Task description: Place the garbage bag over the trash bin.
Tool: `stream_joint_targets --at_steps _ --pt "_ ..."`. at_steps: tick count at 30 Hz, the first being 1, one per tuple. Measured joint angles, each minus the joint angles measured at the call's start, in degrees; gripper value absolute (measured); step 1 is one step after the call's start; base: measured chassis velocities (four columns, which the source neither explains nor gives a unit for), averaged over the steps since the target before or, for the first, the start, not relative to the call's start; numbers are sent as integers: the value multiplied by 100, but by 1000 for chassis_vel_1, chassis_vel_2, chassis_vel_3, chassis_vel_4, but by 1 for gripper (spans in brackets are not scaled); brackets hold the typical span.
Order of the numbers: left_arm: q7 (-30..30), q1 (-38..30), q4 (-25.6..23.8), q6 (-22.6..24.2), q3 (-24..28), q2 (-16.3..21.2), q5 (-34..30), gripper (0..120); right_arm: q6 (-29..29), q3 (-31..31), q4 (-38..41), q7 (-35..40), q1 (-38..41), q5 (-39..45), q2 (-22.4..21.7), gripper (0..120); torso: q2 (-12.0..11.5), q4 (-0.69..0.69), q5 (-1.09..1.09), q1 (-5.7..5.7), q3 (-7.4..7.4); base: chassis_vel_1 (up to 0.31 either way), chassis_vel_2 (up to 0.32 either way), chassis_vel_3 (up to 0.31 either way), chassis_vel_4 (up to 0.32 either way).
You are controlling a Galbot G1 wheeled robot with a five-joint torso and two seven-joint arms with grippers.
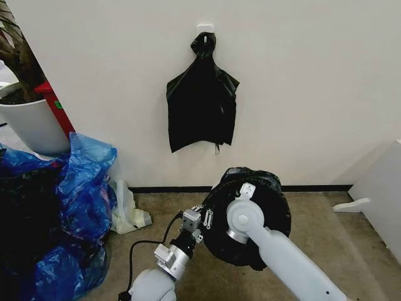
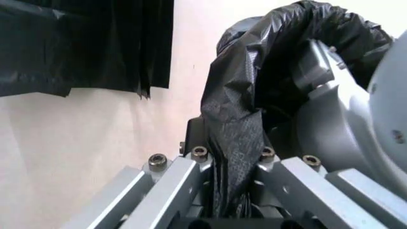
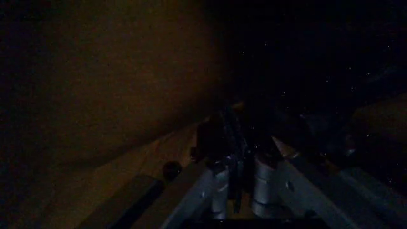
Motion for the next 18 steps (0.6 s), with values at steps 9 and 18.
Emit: stream_joint_targets --at_steps 9,18 --pt "-425 -227 257 63 -117 -147 -149 4 35 -234 539 286 -175 181 -181 0 0 1 0 0 0 0 0 0 0" --pt "-421 -206 141 83 -118 -113 -267 4 -53 -278 183 255 -215 204 -40 0 0 1 0 0 0 0 0 0 0"
